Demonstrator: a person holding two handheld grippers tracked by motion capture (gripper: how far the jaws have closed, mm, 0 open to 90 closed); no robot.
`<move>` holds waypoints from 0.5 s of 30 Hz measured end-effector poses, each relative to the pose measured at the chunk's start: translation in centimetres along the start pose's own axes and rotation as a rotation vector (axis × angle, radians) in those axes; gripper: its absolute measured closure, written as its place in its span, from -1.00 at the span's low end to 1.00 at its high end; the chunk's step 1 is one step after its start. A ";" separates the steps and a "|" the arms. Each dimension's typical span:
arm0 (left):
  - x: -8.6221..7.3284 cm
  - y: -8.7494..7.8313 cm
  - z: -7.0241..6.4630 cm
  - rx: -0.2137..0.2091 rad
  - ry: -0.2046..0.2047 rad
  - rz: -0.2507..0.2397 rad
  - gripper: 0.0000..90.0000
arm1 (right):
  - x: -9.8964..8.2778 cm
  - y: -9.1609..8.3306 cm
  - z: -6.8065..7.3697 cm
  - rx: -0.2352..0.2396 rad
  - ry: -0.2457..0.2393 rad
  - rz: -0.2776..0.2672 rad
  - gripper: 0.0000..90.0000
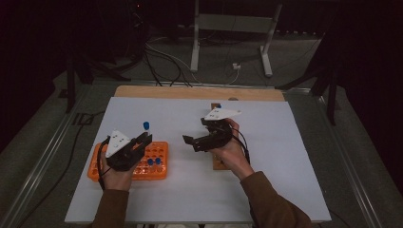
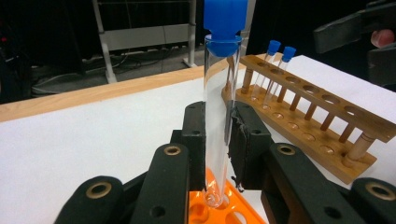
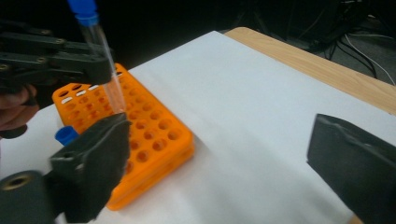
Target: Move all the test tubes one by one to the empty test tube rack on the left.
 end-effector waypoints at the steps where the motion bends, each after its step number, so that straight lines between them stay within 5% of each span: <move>1: -0.1 -0.1 0.1 -0.001 -0.002 0.000 0.74 | -0.2 -0.1 -0.1 0.000 0.002 0.001 -0.92; 15: -1.8 -1.7 1.0 -0.008 -0.029 0.016 0.74 | -3.1 -2.5 -1.8 -0.065 0.010 0.012 -1.00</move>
Point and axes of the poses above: each handheld gripper's, and its own axes: y roughly forward along the jaws, x roughly out of its top, z roughly to its left, the point moved 3 cm from there along y, roughly forward along the jaws, and after that the axes turned 8 degrees about -y, right-handed, at the moved point
